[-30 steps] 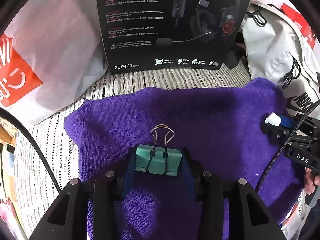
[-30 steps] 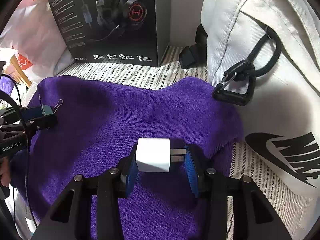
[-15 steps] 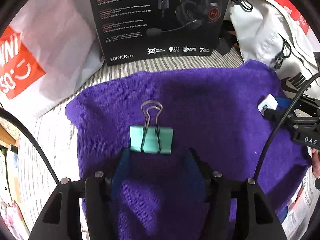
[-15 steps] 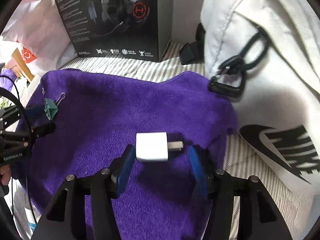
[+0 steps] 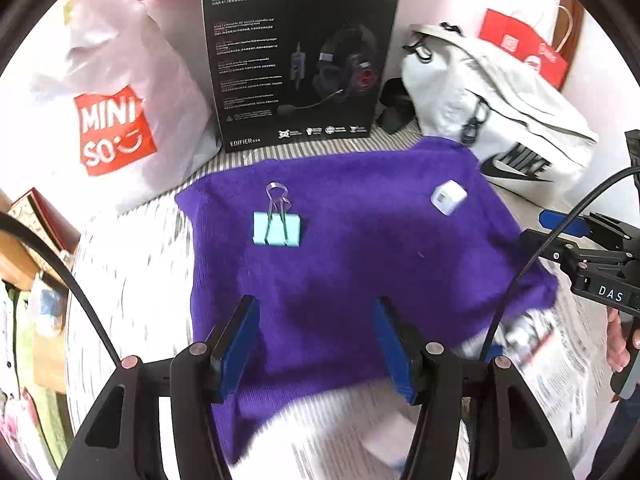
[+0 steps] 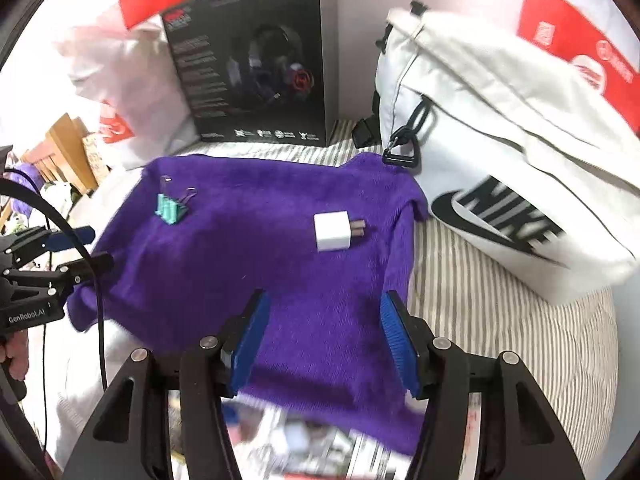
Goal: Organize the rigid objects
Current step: 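Open both grippers to release the clip and charger on the towel, then grasp the white-and-blue Vaseline tube upright with the left gripper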
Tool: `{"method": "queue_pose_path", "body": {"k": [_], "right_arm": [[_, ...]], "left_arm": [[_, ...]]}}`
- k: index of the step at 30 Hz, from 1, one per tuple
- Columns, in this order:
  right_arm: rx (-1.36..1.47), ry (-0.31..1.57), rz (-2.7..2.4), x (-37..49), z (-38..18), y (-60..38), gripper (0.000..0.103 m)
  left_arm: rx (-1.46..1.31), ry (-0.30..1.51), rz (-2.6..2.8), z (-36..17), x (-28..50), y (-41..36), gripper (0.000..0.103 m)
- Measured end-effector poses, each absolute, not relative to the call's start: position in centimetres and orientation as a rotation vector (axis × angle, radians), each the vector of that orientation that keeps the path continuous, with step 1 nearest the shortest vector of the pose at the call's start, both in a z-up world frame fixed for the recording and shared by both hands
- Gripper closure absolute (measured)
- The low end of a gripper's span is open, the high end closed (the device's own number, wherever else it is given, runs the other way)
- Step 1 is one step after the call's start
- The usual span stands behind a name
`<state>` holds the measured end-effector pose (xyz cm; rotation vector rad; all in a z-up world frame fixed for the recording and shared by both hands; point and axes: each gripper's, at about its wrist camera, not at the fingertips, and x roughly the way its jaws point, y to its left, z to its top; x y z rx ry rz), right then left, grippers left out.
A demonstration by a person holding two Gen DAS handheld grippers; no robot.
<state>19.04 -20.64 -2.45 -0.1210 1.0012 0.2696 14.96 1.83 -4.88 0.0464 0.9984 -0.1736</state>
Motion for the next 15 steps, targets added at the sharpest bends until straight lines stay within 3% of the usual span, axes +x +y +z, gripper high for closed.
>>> {"method": "queue_pose_path", "body": {"k": [15], "right_arm": [[-0.064, 0.970, 0.224, 9.0, -1.4, -23.9, 0.039]], "left_arm": [[-0.042, 1.110, -0.241, -9.0, 7.6, -1.0, 0.046]]}}
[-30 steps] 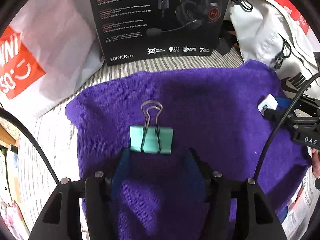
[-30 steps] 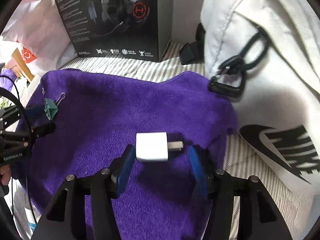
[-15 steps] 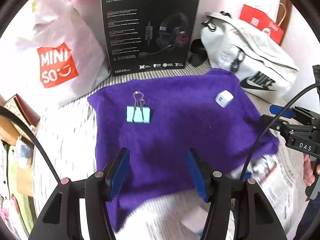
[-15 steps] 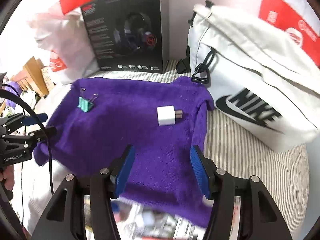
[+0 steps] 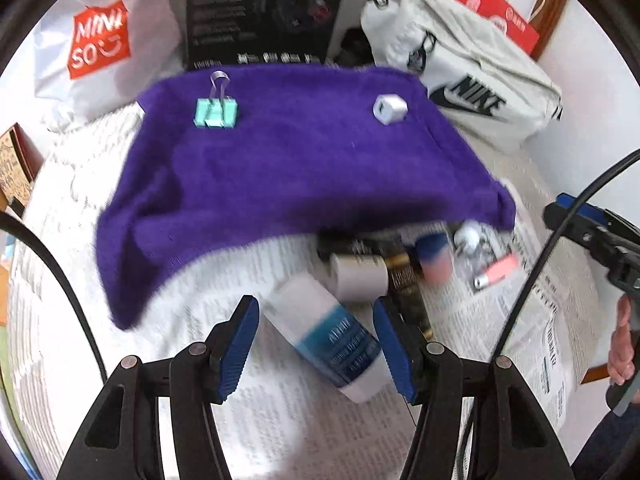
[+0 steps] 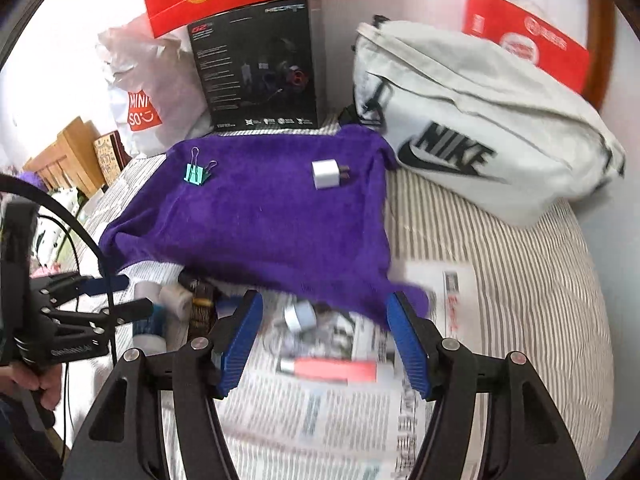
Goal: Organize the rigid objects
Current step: 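Grasp the white-and-blue Vaseline tube upright with the left gripper, then grasp the pink tube with the right gripper while the left gripper holds the Vaseline tube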
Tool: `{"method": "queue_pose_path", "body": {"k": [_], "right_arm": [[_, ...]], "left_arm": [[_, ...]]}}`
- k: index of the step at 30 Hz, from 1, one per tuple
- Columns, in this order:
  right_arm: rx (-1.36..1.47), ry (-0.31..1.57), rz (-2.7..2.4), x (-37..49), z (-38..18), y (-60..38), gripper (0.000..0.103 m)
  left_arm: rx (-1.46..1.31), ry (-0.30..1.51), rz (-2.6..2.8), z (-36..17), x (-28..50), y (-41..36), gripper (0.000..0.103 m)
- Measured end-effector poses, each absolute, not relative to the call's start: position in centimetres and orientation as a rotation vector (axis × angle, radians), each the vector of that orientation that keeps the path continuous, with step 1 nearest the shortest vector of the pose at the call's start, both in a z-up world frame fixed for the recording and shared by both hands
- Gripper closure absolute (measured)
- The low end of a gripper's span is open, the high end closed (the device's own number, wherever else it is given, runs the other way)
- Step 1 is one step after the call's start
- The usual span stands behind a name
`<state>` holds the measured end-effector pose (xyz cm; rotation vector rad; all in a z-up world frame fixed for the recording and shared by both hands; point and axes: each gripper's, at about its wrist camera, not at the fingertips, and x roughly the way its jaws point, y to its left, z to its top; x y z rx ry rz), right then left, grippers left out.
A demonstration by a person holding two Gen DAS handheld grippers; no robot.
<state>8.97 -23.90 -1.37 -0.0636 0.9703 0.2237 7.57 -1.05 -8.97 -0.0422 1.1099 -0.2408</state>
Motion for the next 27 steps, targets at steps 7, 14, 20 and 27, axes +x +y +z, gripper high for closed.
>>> {"method": "queue_pose_path", "body": {"k": [7, 14, 20, 27], "right_arm": [[-0.027, 0.989, 0.201, 7.3, -2.4, -25.5, 0.039], [-0.027, 1.004, 0.202, 7.1, -3.3, -25.9, 0.039], [-0.028, 1.011, 0.201, 6.8, -3.6, -26.5, 0.039], [-0.033, 1.030, 0.187, 6.4, -4.4, -27.3, 0.039]], "left_arm": [[0.024, 1.144, -0.229, -10.2, 6.2, -1.2, 0.041], [0.050, 1.120, -0.203, -10.1, 6.3, -0.4, 0.041], [0.137, 1.102, -0.202, -10.6, 7.5, -2.2, 0.054], [0.137, 1.082, -0.220, -10.3, 7.7, -2.2, 0.067]]}}
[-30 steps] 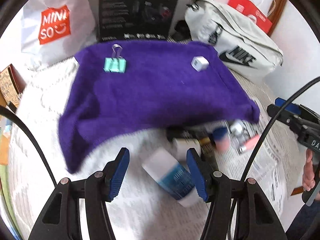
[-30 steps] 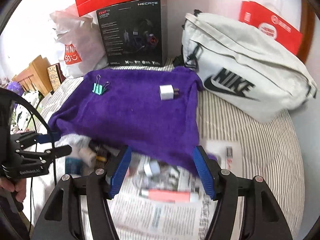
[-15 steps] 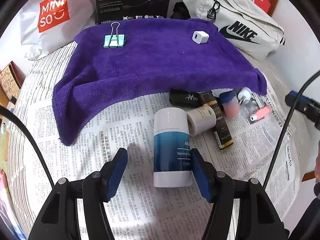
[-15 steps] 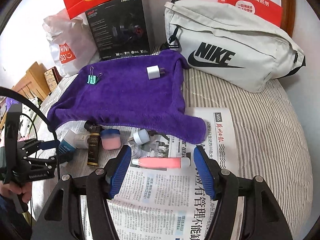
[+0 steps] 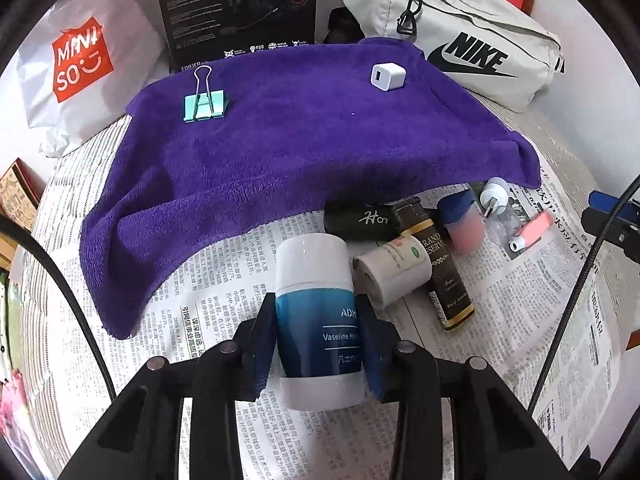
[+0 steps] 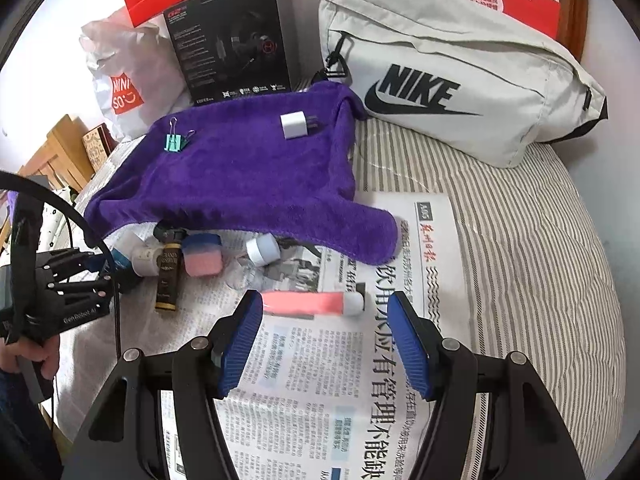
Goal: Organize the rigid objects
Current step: 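Grasp the pink tube with the right gripper while the left gripper holds the Vaseline tube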
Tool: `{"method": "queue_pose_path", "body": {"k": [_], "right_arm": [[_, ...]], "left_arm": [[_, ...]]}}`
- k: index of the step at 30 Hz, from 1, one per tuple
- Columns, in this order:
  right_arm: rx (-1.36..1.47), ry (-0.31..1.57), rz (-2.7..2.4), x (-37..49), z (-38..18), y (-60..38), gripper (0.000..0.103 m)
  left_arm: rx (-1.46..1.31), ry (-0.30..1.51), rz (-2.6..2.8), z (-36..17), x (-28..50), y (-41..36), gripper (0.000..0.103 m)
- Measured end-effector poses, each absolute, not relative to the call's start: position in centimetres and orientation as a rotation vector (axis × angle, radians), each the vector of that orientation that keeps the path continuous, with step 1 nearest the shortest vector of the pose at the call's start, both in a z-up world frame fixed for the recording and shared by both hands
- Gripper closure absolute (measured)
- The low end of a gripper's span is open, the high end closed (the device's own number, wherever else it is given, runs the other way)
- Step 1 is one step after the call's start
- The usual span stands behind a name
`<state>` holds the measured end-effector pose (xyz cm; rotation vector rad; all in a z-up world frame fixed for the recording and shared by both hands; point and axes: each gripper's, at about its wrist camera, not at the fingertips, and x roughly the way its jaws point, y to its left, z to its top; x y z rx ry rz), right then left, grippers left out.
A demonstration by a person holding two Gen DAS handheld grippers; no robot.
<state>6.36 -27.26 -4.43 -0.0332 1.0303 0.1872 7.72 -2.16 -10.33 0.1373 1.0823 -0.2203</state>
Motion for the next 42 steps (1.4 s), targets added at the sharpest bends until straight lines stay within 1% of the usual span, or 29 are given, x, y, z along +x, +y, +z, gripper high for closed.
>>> {"method": "queue_pose_path", "body": {"k": [3, 4, 8, 14, 15, 16, 17, 21, 25, 28, 30, 31, 32, 34, 36, 38, 42], "right_arm": [[-0.027, 1.034, 0.195, 6.3, -4.7, -27.6, 0.039], [-0.029, 1.036, 0.200, 6.2, -4.8, -27.6, 0.039], [-0.046, 1.051, 0.234, 6.2, -5.6, -26.9, 0.039], [-0.129, 1.063, 0.264, 6.8, -7.1, -25.2, 0.038], [-0.160, 1.053, 0.267, 6.9, -7.2, -25.1, 0.037], [-0.186, 1.050, 0.264, 7.1, -7.4, -25.0, 0.033], [-0.214, 1.048, 0.257, 7.3, -7.6, -24.9, 0.031], [-0.282, 1.055, 0.265, 8.4, -8.5, -25.3, 0.030], [-0.348, 1.042, 0.304, 9.4, -9.0, -25.1, 0.018], [-0.373, 1.019, 0.343, 9.7, -9.3, -24.8, 0.017], [-0.384, 1.003, 0.366, 9.6, -9.3, -24.6, 0.021], [-0.391, 0.996, 0.375, 9.4, -9.3, -24.5, 0.029], [-0.396, 0.985, 0.387, 9.1, -9.2, -24.3, 0.049], [-0.413, 0.976, 0.407, 8.5, -9.0, -24.0, 0.072], [-0.418, 0.992, 0.404, 8.1, -8.9, -24.0, 0.076], [-0.398, 1.017, 0.405, 8.0, -8.8, -24.2, 0.083], [-0.289, 1.089, 0.457, 7.6, -8.7, -24.4, 0.084]], "left_arm": [[0.141, 1.075, -0.209, -10.4, 8.0, -2.3, 0.066], [0.131, 1.070, -0.211, -10.4, 8.1, -2.2, 0.067], [0.114, 1.072, -0.214, -10.5, 8.3, -1.9, 0.068], [0.124, 1.080, -0.212, -10.5, 7.7, -1.1, 0.068], [0.123, 1.081, -0.213, -10.5, 7.6, -1.0, 0.068], [0.119, 1.080, -0.214, -10.5, 7.6, -0.9, 0.068], [0.118, 1.079, -0.215, -10.5, 7.6, -0.9, 0.068], [0.131, 1.076, -0.218, -10.5, 7.6, -1.0, 0.068], [0.125, 1.079, -0.228, -10.5, 7.6, -0.8, 0.068], [0.122, 1.077, -0.229, -10.5, 7.6, -0.8, 0.068], [0.120, 1.077, -0.228, -10.5, 7.6, -0.8, 0.067], [0.117, 1.077, -0.226, -10.5, 7.6, -0.8, 0.067], [0.114, 1.075, -0.226, -10.5, 7.6, -0.8, 0.067], [0.110, 1.074, -0.223, -10.5, 7.6, -0.8, 0.067], [0.115, 1.074, -0.220, -10.4, 7.6, -0.9, 0.067], [0.116, 1.073, -0.220, -10.5, 7.6, -0.9, 0.067], [0.109, 1.070, -0.219, -10.4, 7.6, -0.9, 0.067]]}}
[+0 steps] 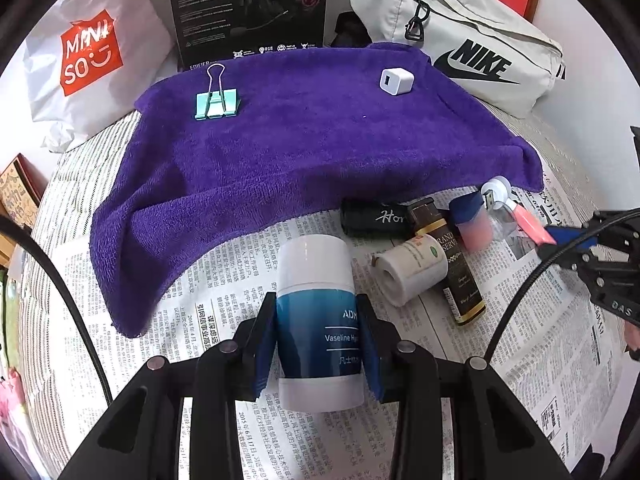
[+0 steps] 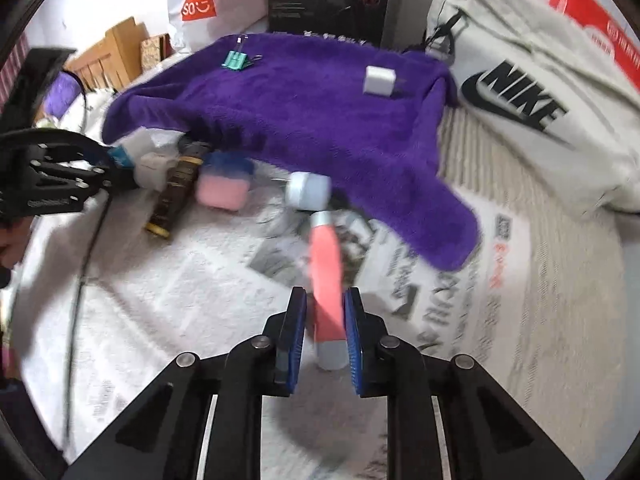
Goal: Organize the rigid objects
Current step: 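Grasp the pink tube with the right gripper while the left gripper holds the Vaseline tube, then lift the Vaseline tube and pink tube and carry both toward the purple towel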
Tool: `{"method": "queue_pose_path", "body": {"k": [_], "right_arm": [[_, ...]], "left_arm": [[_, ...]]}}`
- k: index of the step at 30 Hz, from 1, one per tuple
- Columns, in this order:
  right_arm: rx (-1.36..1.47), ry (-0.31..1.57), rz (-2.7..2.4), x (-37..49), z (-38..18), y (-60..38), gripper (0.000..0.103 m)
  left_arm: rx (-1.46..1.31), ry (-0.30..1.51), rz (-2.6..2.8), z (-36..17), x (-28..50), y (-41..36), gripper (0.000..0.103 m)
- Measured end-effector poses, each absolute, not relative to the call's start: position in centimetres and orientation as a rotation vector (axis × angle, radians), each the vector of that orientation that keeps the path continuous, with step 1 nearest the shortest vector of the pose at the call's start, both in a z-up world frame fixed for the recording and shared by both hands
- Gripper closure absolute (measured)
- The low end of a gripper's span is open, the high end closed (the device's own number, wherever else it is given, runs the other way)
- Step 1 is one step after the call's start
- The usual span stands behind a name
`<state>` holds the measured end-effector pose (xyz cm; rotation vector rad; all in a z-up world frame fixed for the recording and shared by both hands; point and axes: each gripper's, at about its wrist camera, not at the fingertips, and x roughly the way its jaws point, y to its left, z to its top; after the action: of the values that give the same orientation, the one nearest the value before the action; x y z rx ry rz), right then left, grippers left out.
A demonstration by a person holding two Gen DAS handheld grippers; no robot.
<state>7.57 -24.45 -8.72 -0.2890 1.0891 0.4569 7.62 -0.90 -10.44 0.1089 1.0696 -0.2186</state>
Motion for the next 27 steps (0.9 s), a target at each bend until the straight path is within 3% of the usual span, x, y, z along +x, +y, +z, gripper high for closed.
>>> {"method": "queue_pose_path", "body": {"k": [27], "right_arm": [[-0.202, 0.969, 0.227, 6.6, -9.6, -22.7, 0.086]], "left_arm": [[0.121, 0.997, -0.210, -10.5, 6.9, -0.8, 0.067]]}}
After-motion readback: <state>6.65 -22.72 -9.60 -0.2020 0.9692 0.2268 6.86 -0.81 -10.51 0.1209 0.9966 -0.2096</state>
